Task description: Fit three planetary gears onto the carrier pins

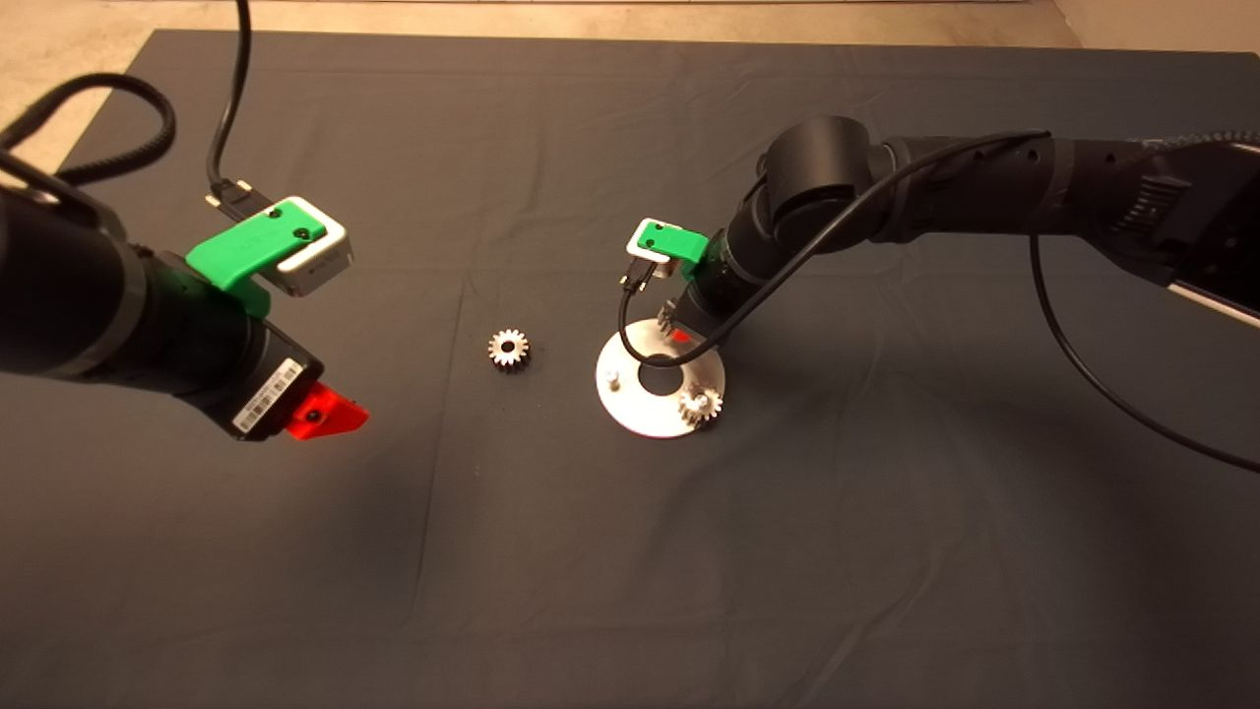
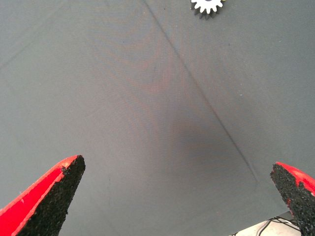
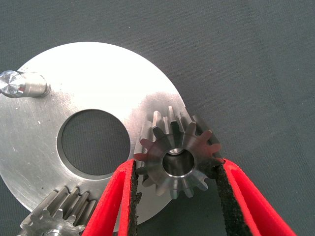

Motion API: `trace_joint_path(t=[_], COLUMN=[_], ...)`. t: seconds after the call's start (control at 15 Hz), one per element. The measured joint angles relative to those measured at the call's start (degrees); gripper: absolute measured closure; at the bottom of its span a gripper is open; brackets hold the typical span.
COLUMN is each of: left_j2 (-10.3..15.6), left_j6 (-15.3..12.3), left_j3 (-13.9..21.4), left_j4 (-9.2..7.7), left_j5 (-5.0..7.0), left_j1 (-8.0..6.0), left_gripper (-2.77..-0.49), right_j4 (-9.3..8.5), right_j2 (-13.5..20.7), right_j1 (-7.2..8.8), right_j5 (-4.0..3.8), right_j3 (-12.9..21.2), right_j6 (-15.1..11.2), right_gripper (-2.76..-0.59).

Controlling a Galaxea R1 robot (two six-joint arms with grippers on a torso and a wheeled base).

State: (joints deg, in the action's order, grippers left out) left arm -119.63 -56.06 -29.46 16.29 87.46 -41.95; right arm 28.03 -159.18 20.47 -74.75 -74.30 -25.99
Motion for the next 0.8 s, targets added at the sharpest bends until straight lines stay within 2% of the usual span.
trace_joint_path(t=[0.8], left_j2=[0.00], left_j6=[0.00], left_j3=[0.00], left_j4=[-0.04], left_j5=[-0.02], left_j1=[-0.33], left_gripper=[-2.77], right_j4=[0.06], right_j2=[-0.38], right_j1=[0.00], right_j5=[-0.60], right_j3=[0.00], right_j6=[0.00], right_gripper=[-1.07])
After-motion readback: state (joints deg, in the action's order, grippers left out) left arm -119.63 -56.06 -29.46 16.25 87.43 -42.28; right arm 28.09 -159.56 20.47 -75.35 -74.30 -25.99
